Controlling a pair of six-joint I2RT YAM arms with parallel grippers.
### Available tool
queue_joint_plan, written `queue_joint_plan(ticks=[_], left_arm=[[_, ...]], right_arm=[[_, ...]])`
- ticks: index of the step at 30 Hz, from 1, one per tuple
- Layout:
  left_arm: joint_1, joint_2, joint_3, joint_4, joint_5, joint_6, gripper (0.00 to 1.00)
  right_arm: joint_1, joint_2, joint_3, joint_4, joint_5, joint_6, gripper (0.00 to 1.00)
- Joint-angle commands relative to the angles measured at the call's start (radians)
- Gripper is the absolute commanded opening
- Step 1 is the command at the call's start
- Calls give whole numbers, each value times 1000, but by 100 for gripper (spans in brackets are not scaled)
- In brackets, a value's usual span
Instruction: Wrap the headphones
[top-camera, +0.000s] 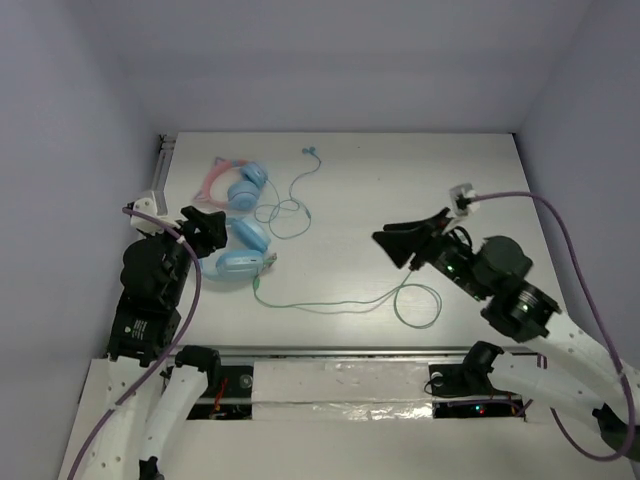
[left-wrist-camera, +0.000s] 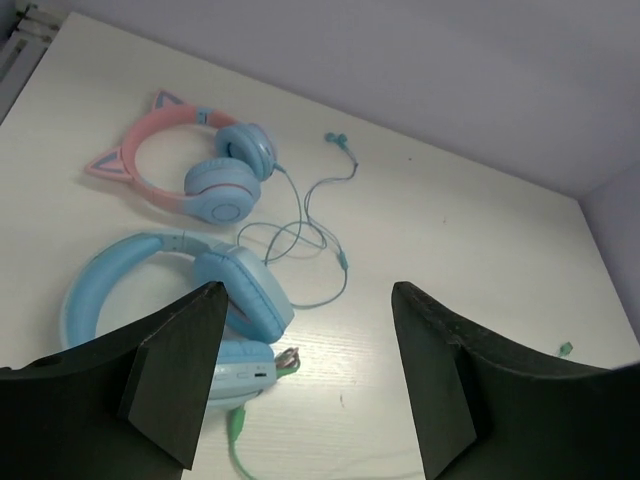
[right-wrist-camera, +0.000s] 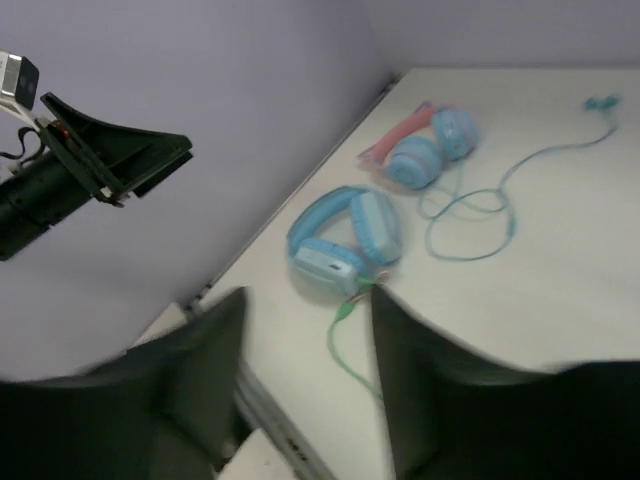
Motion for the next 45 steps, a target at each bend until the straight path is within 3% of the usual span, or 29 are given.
queue_joint_plan(ticks=[1,4,5,7,8,9,11,13,14,15,17,18,20,23,24,28,34,45], left_arm=[[-3,34,70,-59,-18,4,64],[-3,63,89,-88,57,-20,58],[-3,89,91,-94,56,-23,51],[-3,154,92,-130,33,-14,39],[-3,179,92,-143,1,-11,19],[-3,205,89,-162,-31,-7,10],[-3,280,80,-171,-122,-3,3],[15,343,86,-174,-153,1,9],[24,366,92,-176,-157,4,16],[40,389,101,-183,-163,7,28],[92,455,118,-196,-176,38,35],[107,477,118,-205,-194,55,43],[118,536,136,-223,-269,56,46],[150,580,123,-205,-334,55,55],[178,600,115,-185,-337,73,63],[187,773,111,-181,-334,98,66],[210,888,100,-81,-277,139,70],[256,1069,141,-32,-202,176,68]], right_arm=[[4,-127,-54,-98,108,46,40],[4,-184,-75,-140,157,55,13],[4,-186,-75,-158,168,66,3],[4,-188,-91,-158,171,73,0],[4,-189,-100,-148,171,87,0],[4,-194,-111,-138,163,93,0],[4,-198,-147,-103,142,102,0],[4,-204,-163,-89,142,110,3],[4,-206,-169,-71,137,109,9],[4,-207,-189,-59,137,109,14],[4,-212,-203,-42,145,110,28],[4,-215,-215,-34,142,110,32],[4,-224,-230,-8,148,110,41],[4,-232,-238,-3,142,99,48],[4,-232,-240,1,137,96,48],[4,-235,-240,-8,114,93,52],[4,-221,-260,6,68,87,53],[4,-143,-250,60,13,93,54]])
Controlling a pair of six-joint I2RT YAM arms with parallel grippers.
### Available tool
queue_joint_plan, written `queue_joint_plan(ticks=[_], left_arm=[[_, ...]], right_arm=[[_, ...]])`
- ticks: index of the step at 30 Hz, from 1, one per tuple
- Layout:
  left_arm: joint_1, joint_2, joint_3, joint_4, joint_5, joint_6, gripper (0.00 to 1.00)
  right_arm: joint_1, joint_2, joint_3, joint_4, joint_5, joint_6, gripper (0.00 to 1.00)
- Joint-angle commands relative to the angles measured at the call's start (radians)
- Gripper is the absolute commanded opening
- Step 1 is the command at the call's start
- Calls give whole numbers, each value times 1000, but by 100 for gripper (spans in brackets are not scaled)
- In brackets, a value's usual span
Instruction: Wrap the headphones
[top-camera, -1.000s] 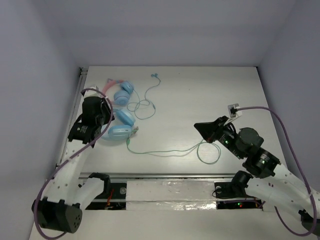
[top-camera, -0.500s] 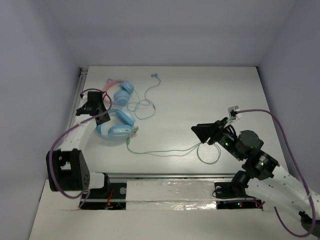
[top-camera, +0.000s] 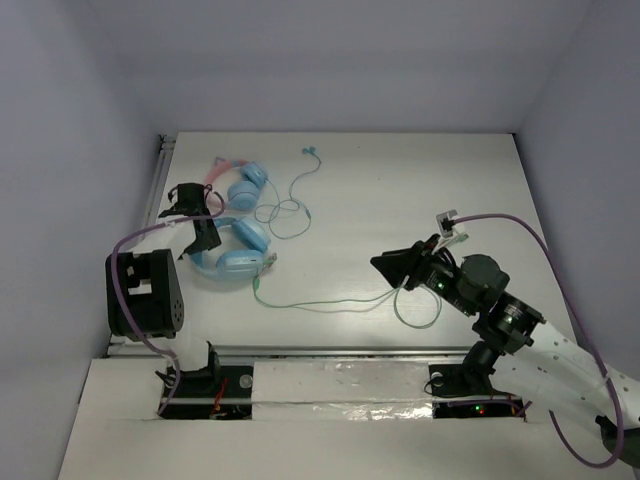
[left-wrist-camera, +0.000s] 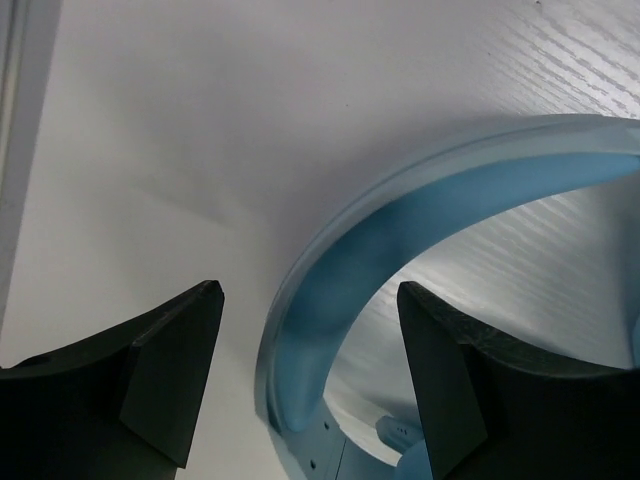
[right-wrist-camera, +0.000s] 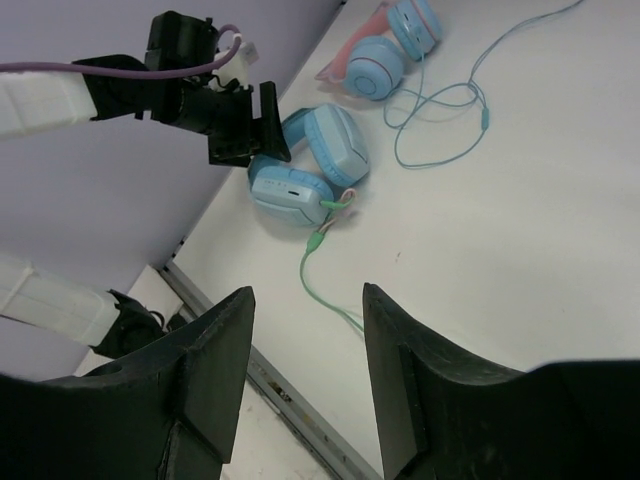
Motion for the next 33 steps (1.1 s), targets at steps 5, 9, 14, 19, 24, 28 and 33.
queue_joint_plan(ticks=[5,9,14,19,24,28,33], left_arm=[[4,63,37,39,107,29,63],[4,112,35,45,182,25,58],[4,126,41,39,210,34,20],[4,40,14,39,233,37,0],[-6,-124,-6,31,415,23,0],[-42,-262,-20,6,616,-18,0],[-91,-412,-54,44,826,-133,0]], right_arm=[[4,12,11,85,-21,-8,54],[4,41,32,76,-27,-7,54],[4,34,38,62,-24,4,53],[4,70,26,113,-76,15,35],[4,222,61,147,-240,7,1],[4,268,96,113,-266,-27,3],[4,293,135,85,-349,-89,3]])
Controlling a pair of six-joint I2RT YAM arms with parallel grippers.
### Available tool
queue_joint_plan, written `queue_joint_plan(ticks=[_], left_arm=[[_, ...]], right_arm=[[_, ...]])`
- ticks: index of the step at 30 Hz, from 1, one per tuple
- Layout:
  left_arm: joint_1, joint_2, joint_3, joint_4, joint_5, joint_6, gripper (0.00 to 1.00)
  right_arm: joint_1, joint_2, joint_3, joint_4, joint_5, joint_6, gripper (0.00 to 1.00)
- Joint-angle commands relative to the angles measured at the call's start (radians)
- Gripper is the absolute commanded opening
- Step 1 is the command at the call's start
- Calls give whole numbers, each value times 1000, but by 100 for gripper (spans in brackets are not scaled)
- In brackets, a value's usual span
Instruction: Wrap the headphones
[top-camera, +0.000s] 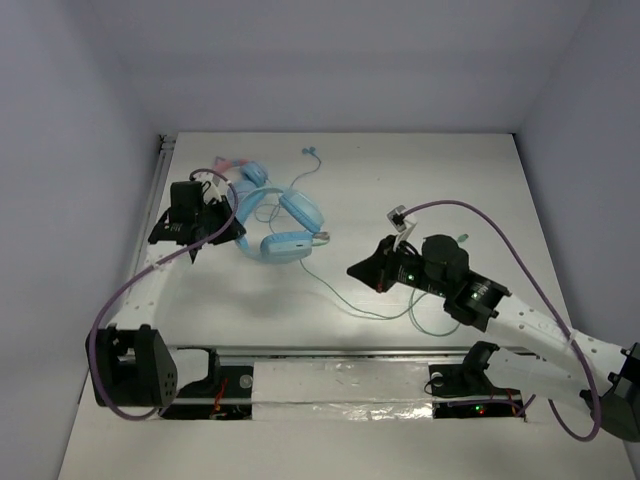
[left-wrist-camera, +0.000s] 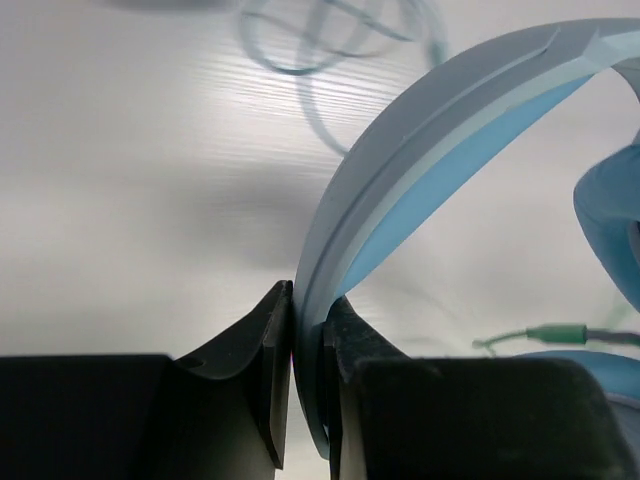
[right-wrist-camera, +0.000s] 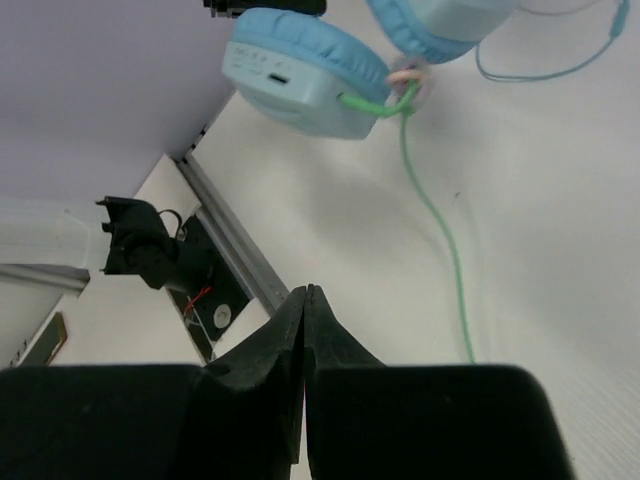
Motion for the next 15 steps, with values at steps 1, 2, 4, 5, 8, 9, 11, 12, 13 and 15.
queue_joint_plan(ticks=[1,2,4,5,8,9,11,12,13,15], left_arm=[[-13,-89,-22,54,319,-126,0],[-13,-108,-21,68,351,-146,0],[-13,-130,-15,119,416,-197,0],[-13,-150,7,132,422,-214,0],[-13,-179,70,154,450,-268,0],[-13,-185,87,156,453,-281,0],[-13,-201,137,154,452,-311,0],[-13,-204,156,151,448,-315,0],[-13,-205,172,146,438,-321,0],[-13,-214,209,142,425,-321,0]], right_arm=[[4,14,98,13,-82,-65,6],[4,25,109,-5,-79,-73,14],[4,27,131,-16,-53,-98,28],[4,25,137,-22,-31,-107,43],[-5,13,145,-17,18,-142,65],[-5,18,143,-11,15,-153,68],[-14,31,125,13,-3,-161,73],[-14,45,116,36,-29,-167,74],[-14,48,103,50,-40,-167,75],[-14,53,67,87,-54,-161,77]])
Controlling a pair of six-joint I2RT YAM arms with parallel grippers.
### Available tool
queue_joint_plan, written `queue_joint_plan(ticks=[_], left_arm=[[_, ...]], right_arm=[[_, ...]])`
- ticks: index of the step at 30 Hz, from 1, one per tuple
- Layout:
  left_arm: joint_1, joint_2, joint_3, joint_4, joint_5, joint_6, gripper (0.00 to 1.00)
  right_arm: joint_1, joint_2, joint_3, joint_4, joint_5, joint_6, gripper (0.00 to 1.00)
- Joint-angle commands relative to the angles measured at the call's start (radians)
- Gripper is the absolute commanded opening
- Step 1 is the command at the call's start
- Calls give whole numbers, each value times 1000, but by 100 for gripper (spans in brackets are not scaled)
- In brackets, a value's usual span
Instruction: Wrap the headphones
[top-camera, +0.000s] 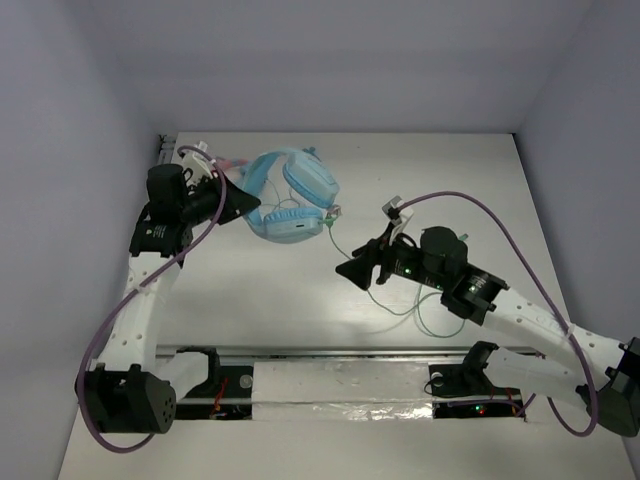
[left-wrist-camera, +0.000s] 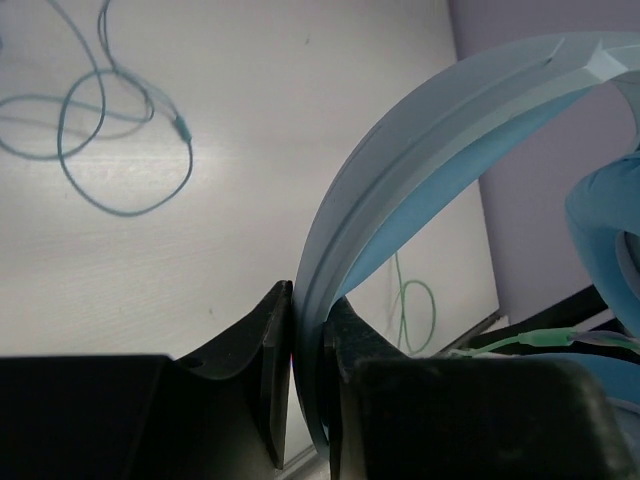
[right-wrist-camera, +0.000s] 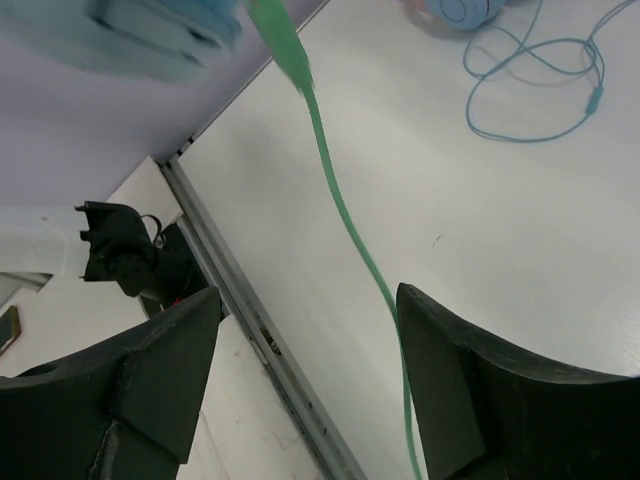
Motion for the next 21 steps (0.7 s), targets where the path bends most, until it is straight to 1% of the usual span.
queue_joint_plan(ticks=[1,4,7,8,10,11,12,15,16,17,18,19,20,21], left_arm=[[4,-59,100,93,75,-84,0],[4,-76,94,148,112,-135,0],[4,-84,112,153,101,-146,0],[4,-84,123,148,94,-143,0],[4,-81,131,154,95,-147,0],[4,-78,131,174,94,-166,0],[4,-78,128,191,92,-166,0],[4,-73,120,237,80,-207,0],[13,-70,118,245,81,-227,0],[13,-70,108,262,84,-239,0],[13,-72,99,289,88,-255,0],[13,-73,89,317,92,-267,0],[13,-78,71,334,92,-288,0],[13,-79,62,352,89,-296,0]], right_arm=[[-6,11,-37,93,-26,-28,77],[-6,28,-68,117,-38,-22,79],[-6,34,-111,151,-37,1,72],[-6,16,-125,162,-25,9,67],[-6,-6,-160,180,9,39,61],[-6,-21,-169,188,31,61,55],[-6,-27,-177,189,38,76,51],[-6,-47,-229,221,22,119,43],[-6,-50,-244,234,20,130,38],[-6,-47,-270,246,16,137,29],[-6,-43,-277,267,8,148,24],[-6,-26,-280,275,8,153,15],[-6,-17,-281,284,8,159,0],[-6,-12,-277,304,-4,167,0]])
